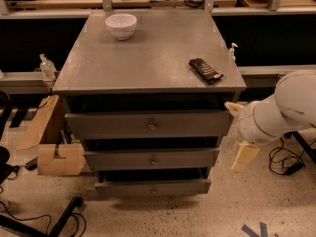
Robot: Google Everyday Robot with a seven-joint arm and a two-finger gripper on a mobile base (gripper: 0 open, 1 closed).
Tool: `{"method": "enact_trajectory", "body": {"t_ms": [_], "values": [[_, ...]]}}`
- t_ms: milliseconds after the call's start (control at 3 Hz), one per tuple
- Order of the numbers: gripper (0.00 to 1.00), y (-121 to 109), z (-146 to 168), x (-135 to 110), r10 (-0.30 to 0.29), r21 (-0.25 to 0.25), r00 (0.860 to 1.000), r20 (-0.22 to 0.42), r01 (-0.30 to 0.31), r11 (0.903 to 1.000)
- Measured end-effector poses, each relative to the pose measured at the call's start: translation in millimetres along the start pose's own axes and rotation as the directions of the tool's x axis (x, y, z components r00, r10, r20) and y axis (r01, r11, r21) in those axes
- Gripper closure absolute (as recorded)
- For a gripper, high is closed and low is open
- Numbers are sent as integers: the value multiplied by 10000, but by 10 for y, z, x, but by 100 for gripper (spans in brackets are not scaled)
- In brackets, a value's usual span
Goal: Open bottom drawer
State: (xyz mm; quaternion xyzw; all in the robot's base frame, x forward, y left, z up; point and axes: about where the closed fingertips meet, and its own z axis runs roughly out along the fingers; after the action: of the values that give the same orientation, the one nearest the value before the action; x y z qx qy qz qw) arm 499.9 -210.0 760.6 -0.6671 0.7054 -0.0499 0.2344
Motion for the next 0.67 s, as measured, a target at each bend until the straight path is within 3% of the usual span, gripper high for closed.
{"method": "enact_trajectory", "body": {"t_ms": [333, 667], "values": [[0, 0, 0, 0, 0, 0, 10000, 0, 0, 10000], [0, 257, 441, 38, -4, -366, 10000, 74, 6, 9993]]}}
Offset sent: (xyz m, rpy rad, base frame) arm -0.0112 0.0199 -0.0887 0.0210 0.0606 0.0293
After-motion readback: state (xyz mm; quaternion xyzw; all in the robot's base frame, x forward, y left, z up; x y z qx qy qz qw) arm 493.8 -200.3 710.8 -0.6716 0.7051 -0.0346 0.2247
